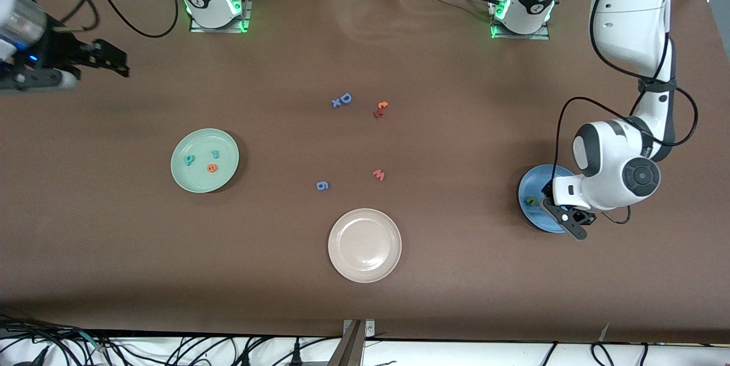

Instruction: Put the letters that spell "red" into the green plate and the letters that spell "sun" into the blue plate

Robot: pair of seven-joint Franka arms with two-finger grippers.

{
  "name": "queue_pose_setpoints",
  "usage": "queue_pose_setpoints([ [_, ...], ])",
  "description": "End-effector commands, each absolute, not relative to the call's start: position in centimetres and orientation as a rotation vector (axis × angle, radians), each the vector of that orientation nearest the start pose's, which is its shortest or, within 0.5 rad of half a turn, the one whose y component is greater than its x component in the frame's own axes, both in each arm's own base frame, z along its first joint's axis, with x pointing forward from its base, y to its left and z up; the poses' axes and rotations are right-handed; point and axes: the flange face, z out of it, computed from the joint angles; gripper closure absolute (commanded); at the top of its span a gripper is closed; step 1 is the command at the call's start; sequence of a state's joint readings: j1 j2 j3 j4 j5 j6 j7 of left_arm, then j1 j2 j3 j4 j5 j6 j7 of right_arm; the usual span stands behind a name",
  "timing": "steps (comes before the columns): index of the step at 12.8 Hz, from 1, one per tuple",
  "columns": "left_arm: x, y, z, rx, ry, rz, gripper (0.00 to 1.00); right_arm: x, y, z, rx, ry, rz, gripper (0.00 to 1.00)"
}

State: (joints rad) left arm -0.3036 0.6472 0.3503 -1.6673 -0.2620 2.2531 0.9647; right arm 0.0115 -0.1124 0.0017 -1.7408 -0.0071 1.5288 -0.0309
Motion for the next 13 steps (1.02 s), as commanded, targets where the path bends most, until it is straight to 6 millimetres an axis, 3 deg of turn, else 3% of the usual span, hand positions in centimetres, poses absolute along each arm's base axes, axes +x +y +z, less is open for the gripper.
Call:
queue_pose_setpoints([
  [1, 66.9, 0.2, 33.0, -3.001, 1.138, -0.058, 0.34, 52.5, 0.3, 61.5, -3.147, -0.084, 0.059, 0.0],
  [4, 65.0, -0.4, 40.5, -3.167, 0.814, -0.031, 0.38, 53.7, 1.1, 61.0, -3.145, -0.206, 0.025, 0.0],
  [7, 63.2, -2.6, 45.6, -3.156, 0.449, 0.022, 0.43, 53.6, 0.6, 59.7, -3.14, -0.194, 0.027, 0.0],
  [9, 62.4, -4.0, 47.6, -3.149, 0.385, 0.013, 0.42, 52.6, 0.4, 59.5, -3.137, -0.189, -0.009, 0.0],
  [10, 61.9, -3.7, 48.7, -3.166, 0.347, 0.008, 0.42, 52.6, -1.3, 59.8, -3.14, -0.168, -0.021, 0.0],
  [13, 60.6, -2.8, 52.4, -3.177, 0.293, -0.054, 0.42, 52.6, -2.1, 59.7, -3.138, -0.2, -0.031, 0.0],
])
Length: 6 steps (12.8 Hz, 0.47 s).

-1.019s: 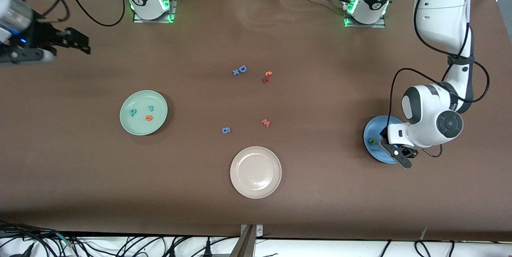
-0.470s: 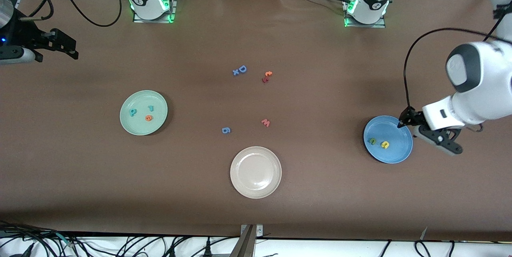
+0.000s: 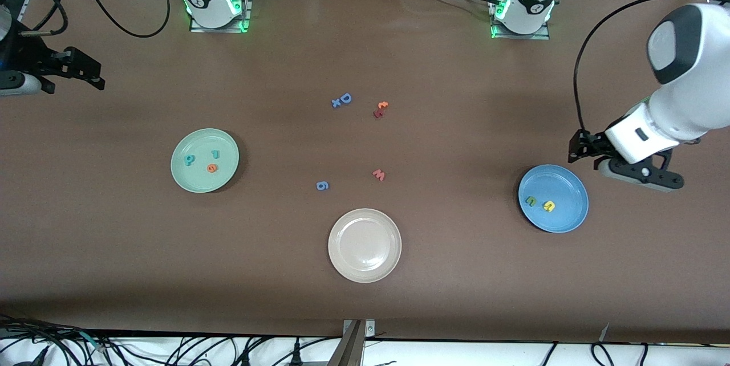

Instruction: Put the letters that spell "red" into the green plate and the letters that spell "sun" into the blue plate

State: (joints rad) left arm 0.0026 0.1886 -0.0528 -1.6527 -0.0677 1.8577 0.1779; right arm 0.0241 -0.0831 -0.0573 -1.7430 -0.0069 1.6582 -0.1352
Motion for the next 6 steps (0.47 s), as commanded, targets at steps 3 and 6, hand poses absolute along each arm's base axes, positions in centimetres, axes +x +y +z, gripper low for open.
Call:
queue_pose_setpoints([
  [3, 60.9, -3.3, 55.9, -3.175, 0.312, -0.081, 0.42, 54.6, -2.5, 59.3, -3.139, -0.203, -0.018, 0.0],
  [6, 60.9, -3.8, 56.1, -3.182, 0.255, -0.079, 0.41, 54.8, -2.0, 59.7, -3.146, -0.214, -0.032, 0.0],
])
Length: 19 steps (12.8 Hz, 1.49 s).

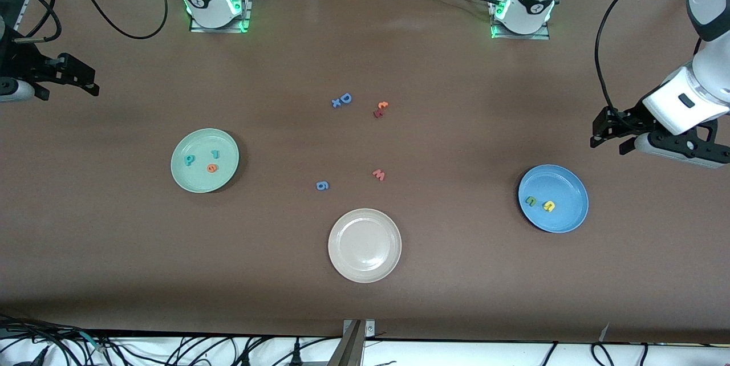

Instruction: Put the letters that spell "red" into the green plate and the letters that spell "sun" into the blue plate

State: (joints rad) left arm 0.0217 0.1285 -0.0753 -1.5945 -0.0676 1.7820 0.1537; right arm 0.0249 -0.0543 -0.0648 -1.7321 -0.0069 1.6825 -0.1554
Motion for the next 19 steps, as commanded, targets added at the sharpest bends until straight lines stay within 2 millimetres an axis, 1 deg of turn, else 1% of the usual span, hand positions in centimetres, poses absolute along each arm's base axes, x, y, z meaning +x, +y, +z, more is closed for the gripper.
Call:
queue_pose_setpoints([
  [1, 60.9, -3.8, 56.0, -3.185, 0.223, -0.073, 0.41, 54.8, -1.7, 59.8, -3.142, -0.221, -0.035, 0.0],
  [6, 60.9, -3.9, 55.8, -3.184, 0.223, -0.06, 0.39, 54.7, -1.9, 59.5, -3.139, -0.209, 0.001, 0.0],
  [8, 60.9, -3.8, 55.7, -3.184, 0.22, -0.058, 0.39, 54.6, -1.7, 59.6, -3.142, -0.219, 0.001, 0.0],
  [10, 61.0, -3.6, 56.2, -3.182, 0.216, -0.077, 0.4, 54.6, -1.5, 59.5, -3.141, -0.221, 0.011, 0.0],
  [12, 61.2, -2.6, 57.4, -3.164, 0.195, -0.116, 0.41, 54.6, -1.4, 59.4, -3.142, -0.224, 0.014, 0.0],
  [13, 61.2, -2.2, 57.4, -3.164, 0.188, -0.116, 0.34, 54.6, -1.4, 59.5, -3.143, -0.221, 0.011, 0.0],
  [14, 61.3, -2.1, 57.7, -3.165, 0.185, -0.126, 0.0, 54.6, -1.4, 59.4, -3.141, -0.221, 0.013, 0.0],
  [16, 61.4, -2.5, 58.3, -3.164, 0.192, -0.145, 0.0, 54.6, -1.3, 59.5, -3.141, -0.226, 0.011, 0.0],
  [18, 61.5, -2.2, 58.5, -3.165, 0.185, -0.15, 0.0, 54.6, -1.4, 59.4, -3.141, -0.221, 0.013, 0.0],
  [19, 61.4, -2.2, 59.2, -3.163, 0.188, -0.167, 0.0, 54.6, -1.4, 59.4, -3.141, -0.221, 0.013, 0.0],
])
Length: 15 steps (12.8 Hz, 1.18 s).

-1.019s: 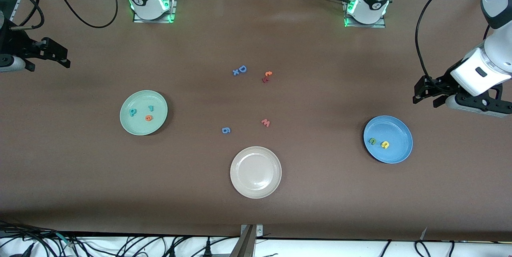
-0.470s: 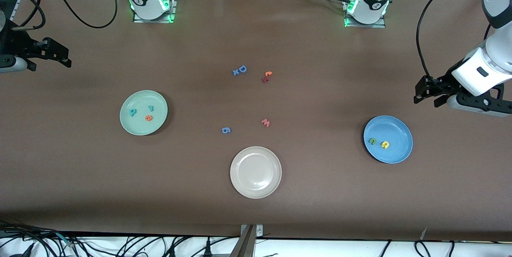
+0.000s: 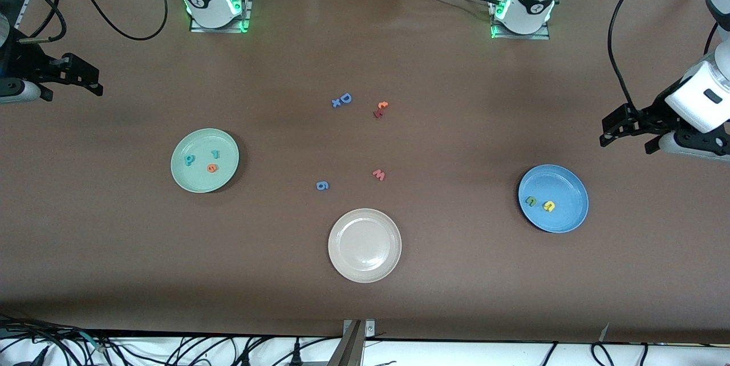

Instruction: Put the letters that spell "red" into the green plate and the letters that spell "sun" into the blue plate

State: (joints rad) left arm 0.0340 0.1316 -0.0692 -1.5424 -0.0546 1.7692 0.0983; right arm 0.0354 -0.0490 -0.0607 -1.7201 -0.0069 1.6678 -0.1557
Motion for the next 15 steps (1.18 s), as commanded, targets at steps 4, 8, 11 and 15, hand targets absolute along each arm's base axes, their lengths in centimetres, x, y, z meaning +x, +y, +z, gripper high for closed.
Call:
queue_pose_setpoints([
  [4, 61.5, -3.0, 60.6, -3.158, 0.207, -0.206, 0.0, 54.6, -1.4, 59.4, -3.143, -0.221, 0.014, 0.0],
  [8, 61.5, -2.9, 62.3, -3.093, 0.221, -0.231, 0.0, 54.5, -1.4, 59.5, -3.139, -0.223, 0.013, 0.0],
  [11, 61.3, -2.7, 64.4, -3.058, 0.216, -0.273, 0.0, 54.5, -1.3, 59.5, -3.141, -0.226, 0.013, 0.0],
  [15, 60.8, -3.4, 64.0, -3.073, 0.169, -0.208, 0.0, 54.6, -1.3, 59.4, -3.139, -0.226, 0.016, 0.0],
])
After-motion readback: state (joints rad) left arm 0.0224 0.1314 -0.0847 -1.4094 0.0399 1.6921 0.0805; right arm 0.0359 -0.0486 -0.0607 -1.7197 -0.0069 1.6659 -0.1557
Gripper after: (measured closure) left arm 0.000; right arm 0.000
